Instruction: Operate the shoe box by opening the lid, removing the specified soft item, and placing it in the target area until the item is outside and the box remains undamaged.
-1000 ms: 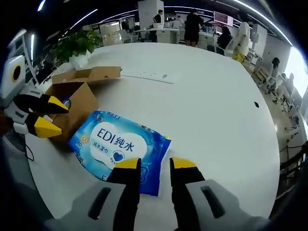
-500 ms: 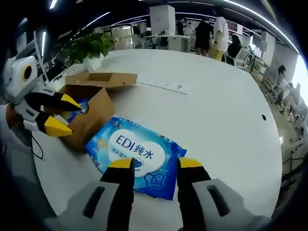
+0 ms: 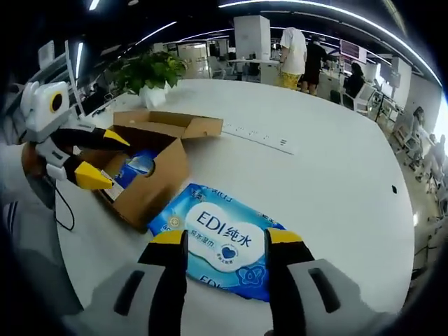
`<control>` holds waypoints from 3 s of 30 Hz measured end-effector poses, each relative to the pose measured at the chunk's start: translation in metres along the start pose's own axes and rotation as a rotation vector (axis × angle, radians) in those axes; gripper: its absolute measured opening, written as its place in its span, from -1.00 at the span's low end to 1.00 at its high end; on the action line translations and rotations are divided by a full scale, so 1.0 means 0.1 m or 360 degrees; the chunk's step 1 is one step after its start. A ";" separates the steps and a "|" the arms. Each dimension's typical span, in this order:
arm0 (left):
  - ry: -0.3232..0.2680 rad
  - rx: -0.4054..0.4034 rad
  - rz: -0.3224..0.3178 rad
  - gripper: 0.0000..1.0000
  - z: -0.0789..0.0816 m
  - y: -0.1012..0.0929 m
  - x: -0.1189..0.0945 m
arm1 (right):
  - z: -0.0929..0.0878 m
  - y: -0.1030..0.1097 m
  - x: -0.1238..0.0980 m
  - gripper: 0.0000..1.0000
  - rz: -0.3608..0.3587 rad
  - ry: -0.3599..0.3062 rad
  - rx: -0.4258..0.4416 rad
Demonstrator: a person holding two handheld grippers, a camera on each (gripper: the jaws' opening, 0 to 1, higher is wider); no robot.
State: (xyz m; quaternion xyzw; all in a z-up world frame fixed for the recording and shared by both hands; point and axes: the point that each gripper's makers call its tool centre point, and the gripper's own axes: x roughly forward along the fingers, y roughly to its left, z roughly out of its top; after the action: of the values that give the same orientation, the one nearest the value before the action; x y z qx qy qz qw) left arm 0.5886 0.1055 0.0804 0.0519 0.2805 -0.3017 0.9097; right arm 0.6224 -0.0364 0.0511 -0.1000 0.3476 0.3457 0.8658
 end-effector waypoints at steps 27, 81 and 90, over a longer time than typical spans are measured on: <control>-0.0140 -0.0098 0.0188 -0.05 -0.22 0.70 -0.78 | 0.28 0.53 0.09 -0.05 0.0144 -0.0083 -0.0120; 0.0323 0.0401 -0.0185 -0.54 -0.41 0.82 -0.44 | 0.76 1.29 0.79 -0.37 0.0504 0.0137 -0.0777; 0.0445 0.0582 -0.0298 -0.60 -0.57 0.71 -0.27 | 0.77 1.27 0.96 -0.43 0.0473 0.0168 -0.0783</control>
State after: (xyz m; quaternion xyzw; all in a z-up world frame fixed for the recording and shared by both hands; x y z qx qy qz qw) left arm 0.5846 0.1920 0.0420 0.2306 0.3480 -0.4204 0.8056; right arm 0.6281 0.1404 0.0519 -0.2728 0.3089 0.5369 0.7362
